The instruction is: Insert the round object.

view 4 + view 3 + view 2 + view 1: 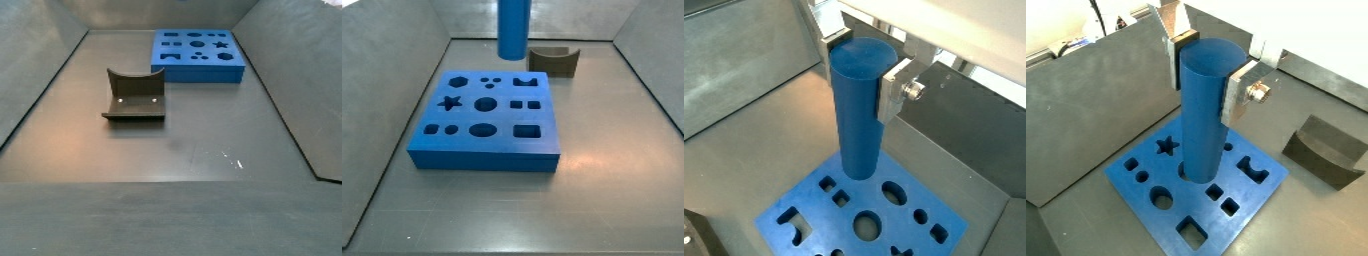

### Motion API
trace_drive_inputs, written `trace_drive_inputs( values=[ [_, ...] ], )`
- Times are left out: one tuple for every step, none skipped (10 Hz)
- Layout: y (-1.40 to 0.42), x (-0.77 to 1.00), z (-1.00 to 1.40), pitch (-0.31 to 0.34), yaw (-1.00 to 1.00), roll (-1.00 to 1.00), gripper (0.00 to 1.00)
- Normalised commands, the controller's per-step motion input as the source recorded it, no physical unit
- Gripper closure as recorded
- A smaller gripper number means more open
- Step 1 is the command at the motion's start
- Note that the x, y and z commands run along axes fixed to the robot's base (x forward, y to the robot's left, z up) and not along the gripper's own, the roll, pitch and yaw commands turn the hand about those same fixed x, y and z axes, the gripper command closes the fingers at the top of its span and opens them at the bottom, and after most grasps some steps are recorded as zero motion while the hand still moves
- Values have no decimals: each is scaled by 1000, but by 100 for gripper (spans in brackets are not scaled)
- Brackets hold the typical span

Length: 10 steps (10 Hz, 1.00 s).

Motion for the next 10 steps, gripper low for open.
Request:
trace_drive_inputs(
  values=[
    [223, -129, -511, -43, -17, -30, 100],
    [246, -497, -1000, -67, -60, 0, 100],
    [134, -806, -1000, -59, -100, 0, 100],
    [134, -817, -1000, -79, -114, -7, 100],
    [80, -497, -843, -226, 0, -21, 100],
    [34, -206, -771, -247, -3, 0, 100],
    [0, 0, -460, -10, -29, 120, 100],
    [0, 120, -283, 54, -54, 197, 100],
    [106, 0, -211, 7, -66, 133, 100],
    [160, -57, -197, 0, -14, 47, 100]
  ],
)
